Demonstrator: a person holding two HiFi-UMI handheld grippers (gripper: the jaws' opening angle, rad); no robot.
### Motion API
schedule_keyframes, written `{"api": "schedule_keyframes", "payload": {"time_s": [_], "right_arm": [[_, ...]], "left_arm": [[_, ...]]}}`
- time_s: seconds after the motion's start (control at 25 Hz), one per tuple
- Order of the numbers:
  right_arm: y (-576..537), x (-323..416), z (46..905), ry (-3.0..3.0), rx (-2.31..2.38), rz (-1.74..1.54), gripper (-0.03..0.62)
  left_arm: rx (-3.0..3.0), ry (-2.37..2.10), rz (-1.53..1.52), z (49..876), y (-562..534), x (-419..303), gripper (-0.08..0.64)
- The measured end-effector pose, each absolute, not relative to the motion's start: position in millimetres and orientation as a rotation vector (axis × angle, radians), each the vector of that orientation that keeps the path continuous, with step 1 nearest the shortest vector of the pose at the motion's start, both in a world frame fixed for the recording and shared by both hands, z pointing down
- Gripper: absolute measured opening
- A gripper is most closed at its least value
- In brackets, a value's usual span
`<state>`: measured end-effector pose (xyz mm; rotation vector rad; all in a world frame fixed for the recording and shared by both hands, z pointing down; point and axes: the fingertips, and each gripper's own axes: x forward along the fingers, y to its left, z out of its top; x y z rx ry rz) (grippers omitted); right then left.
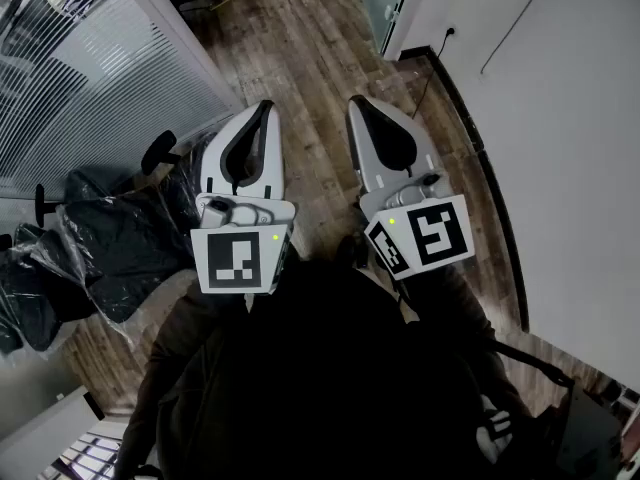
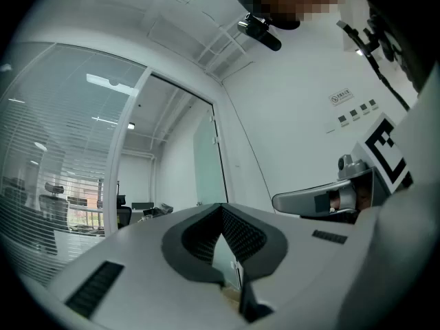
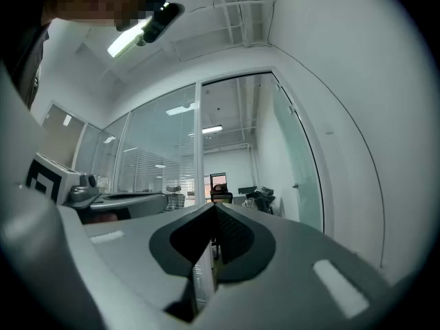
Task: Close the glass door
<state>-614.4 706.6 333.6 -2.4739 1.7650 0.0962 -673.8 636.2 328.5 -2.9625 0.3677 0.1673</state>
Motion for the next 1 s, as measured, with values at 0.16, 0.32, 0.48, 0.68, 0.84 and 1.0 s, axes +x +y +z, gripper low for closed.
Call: {"api": "schedule_keyframes", "payload": {"time_s": [0.16,0.32,0.48,0.68,0.84,1.0], "right_arm": [[718,-601,337,1.773,-2.469,0.094,0.0],[727,-586,341,1.795,-2.461,0.085,0.002],[734,-564,348,1.807,-2.413,0.033,0.002],[722,-534,361,1.821,-2.405,0.021,0.002],[699,-488,376,1.826,-2.391,-0.009,0.002],[645,-437,383,1.839,-2.395,-0.029,0.002]], "left_arm": [[-2.96,0.381,0.167,331,647,-660,-0.003],[-2.964,0.407,0.174,332,657,-646,-0.003],[-2.969,0.417,0.159,339,669,-627,-0.003],[-2.971,0.451,0.121,351,652,-598,-0.003],[-2.984,0.467,0.083,366,629,-551,-0.003],[-3.009,0.477,0.072,373,572,-498,-0.003]]}}
